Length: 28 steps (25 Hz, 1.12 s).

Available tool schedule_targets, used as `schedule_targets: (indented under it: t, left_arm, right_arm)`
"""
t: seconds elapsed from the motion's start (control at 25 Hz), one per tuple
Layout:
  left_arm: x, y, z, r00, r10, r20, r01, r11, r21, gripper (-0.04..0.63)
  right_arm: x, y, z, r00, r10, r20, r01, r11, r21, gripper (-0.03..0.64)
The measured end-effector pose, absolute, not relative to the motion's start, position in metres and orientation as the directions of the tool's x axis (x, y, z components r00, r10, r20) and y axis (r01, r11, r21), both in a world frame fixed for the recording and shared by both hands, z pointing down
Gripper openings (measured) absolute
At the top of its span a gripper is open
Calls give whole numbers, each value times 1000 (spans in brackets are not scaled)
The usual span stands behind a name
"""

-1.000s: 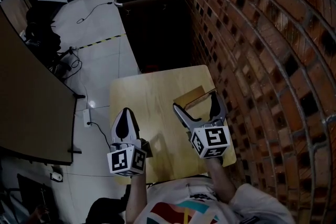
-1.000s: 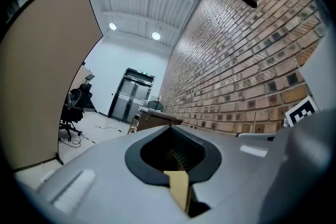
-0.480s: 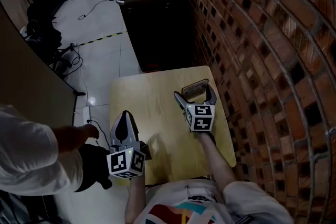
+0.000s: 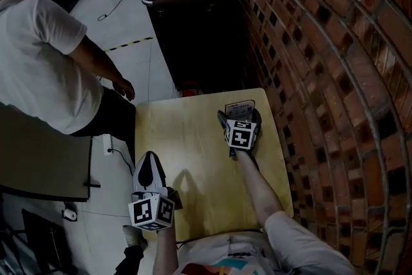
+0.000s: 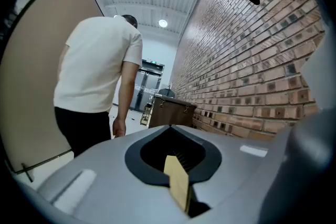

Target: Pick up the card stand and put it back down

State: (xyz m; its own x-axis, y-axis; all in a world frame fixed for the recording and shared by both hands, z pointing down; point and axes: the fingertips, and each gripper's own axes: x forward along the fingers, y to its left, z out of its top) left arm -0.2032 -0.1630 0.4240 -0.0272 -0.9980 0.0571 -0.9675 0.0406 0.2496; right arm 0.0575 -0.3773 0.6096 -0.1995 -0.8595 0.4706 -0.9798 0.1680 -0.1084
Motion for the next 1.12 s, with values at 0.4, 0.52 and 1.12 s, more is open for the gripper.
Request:
schedule_targets:
  t: [0.4, 0.52, 1.12]
  left_arm:
    - [-212, -181, 444, -38, -994, 103, -965, 63, 256, 5]
    - [-215, -181, 446, -43, -993, 112, -963, 71, 261, 6]
    - [-210, -170, 431, -28, -998, 56, -959, 43, 279, 5]
  right_arm:
    - [49, -400, 638, -161, -845, 509, -986, 159, -48, 575]
    - [47, -402, 637, -161, -850, 502, -986, 160, -45, 575]
    - [59, -378, 556, -175, -920, 350, -983, 145, -110, 575]
